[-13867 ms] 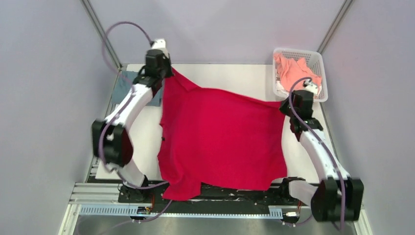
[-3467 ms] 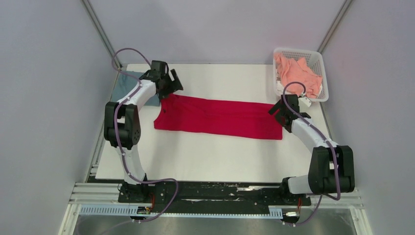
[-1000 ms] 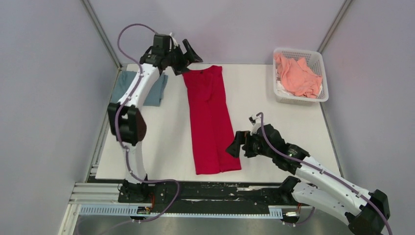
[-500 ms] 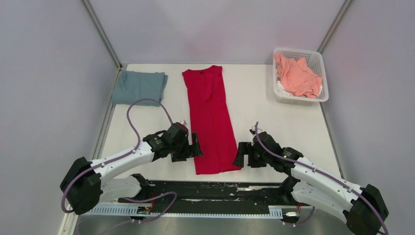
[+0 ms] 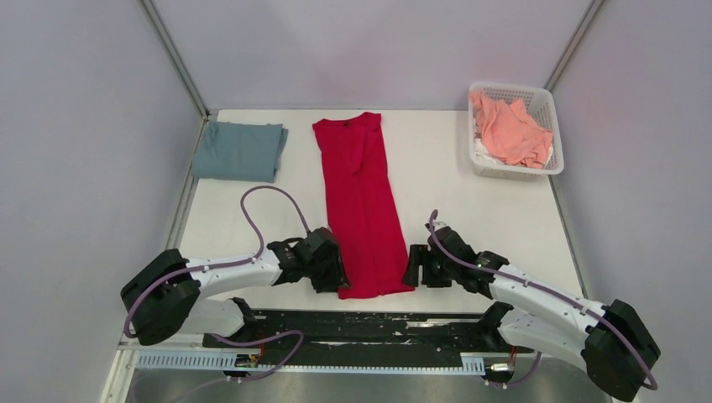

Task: Fold and stack the t-shirts
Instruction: Grab the bottom of the folded rectangular tshirt with both arms

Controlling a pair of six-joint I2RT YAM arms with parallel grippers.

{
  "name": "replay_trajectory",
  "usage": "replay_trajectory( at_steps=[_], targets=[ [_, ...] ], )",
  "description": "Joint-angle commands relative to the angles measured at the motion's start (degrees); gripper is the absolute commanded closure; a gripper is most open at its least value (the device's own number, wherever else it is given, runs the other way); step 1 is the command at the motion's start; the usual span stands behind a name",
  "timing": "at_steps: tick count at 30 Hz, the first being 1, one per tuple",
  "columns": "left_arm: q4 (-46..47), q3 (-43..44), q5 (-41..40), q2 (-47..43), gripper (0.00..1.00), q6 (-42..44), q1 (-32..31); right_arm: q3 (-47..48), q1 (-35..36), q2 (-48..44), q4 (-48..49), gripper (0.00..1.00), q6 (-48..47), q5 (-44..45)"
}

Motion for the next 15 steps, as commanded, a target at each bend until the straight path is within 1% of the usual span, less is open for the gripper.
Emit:
replay_trajectory(
  at_steps=[1, 4, 5, 7, 8, 9, 10, 12, 15],
  targets=[
    [1.4, -0.2, 0.2, 2.2, 0.57, -2.4, -1.2, -0.4, -0.3, 2.4, 4.0, 0.36, -0.5, -0.6],
    [0.4, -0.5, -0.5, 2.3, 0.65, -3.7, -2.4, -0.5, -0.3, 4.7, 5.3, 0.41, -0.6, -2.5],
    [0.0, -0.5, -0.7, 2.3, 0.7, -3.8, -2.5, -0.6, -0.3, 5.2, 5.6, 0.42, -0.8, -3.1],
    [-0.9, -0.5, -1.1, 2.3, 0.77, -4.0, -2.5, -0.9, -0.3, 6.1, 5.6, 0.44, -1.4, -3.2],
    [-1.2, -0.5, -0.9, 2.2, 0.79, -4.0, -2.6, -1.0, -0.3, 6.4, 5.7, 0.47, -1.6, -3.3],
    [-1.3, -0.5, -0.8, 2.1, 0.82, -4.0, -2.6, -1.1, -0.3, 6.7, 5.7, 0.51, -1.6, -3.7],
    [-1.7, -0.4, -0.7, 2.1, 0.84, -4.1, -2.7, -1.1, -0.3, 6.8, 5.6, 0.56, -1.7, -4.6],
    [-2.7, -0.1, -1.0, 1.5, 0.91, -4.2, -2.9, -1.6, -0.2, 6.4, 5.5, 0.71, -2.3, -7.7],
    [-4.6, 0.2, -1.4, 0.3, 1.0, -4.4, -3.4, -2.7, -0.3, 3.8, 4.3, 0.86, -2.3, -13.0]
  ],
)
